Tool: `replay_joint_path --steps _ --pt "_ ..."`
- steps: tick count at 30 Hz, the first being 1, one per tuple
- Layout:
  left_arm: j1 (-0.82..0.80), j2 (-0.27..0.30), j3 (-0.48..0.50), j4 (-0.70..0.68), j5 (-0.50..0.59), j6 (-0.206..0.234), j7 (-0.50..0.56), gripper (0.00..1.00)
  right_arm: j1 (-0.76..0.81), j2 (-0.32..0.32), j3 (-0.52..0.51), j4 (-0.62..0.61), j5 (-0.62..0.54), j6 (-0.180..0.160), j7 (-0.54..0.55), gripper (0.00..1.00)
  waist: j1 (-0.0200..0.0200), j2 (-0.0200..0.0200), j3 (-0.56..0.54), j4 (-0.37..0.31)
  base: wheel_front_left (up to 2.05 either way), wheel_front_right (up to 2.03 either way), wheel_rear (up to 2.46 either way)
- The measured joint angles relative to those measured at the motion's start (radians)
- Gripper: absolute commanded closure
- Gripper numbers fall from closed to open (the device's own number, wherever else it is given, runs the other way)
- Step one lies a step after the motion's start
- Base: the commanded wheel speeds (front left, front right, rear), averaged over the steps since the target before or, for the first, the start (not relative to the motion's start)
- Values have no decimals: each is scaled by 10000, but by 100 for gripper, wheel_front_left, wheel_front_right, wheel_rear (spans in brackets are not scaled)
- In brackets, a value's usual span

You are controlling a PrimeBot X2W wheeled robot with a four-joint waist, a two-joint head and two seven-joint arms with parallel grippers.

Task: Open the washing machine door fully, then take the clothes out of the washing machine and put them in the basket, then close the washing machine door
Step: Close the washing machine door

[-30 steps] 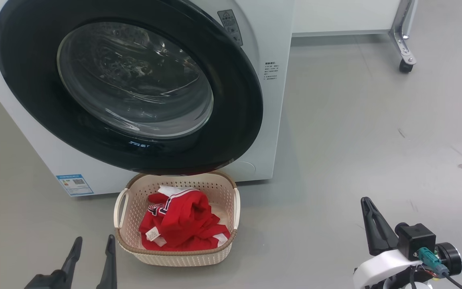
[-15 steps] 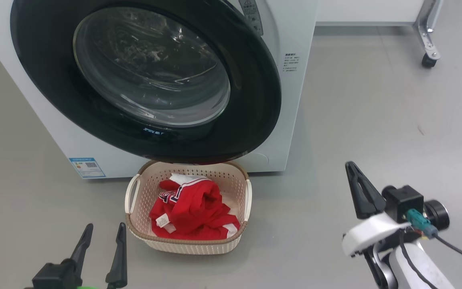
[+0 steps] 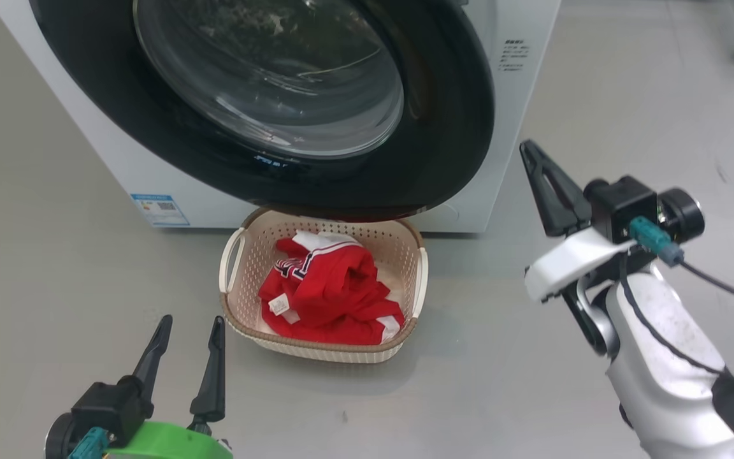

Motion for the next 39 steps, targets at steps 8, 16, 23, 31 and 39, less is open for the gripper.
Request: replay_joint_path --steps 8,16,23,31,39 --pt "-546 -148 -251 69 12 -169 -54 0 -1575 4 280 512 -251 213 274 100 0 0 668 447 0 0 0" --pt "-953 -278 -345 247 10 -291 -148 0 -2593 79 447 1195 -322 401 399 100 1 0 1287 853 0 0 0" --pt "-1267 -360 -437 426 12 -347 -309 0 -3219 134 282 1758 -224 464 380 100 1 0 1670 1088 0 0 0" --pt "-1473 -378 -474 575 12 -351 -347 0 -3764 251 -17 2364 61 537 209 100 1 0 1932 1169 0 0 0" --pt "-1798 -435 -616 748 98 -437 -410 0 -4569 194 -194 2976 142 543 205 100 1 0 2182 1263 0 0 0"
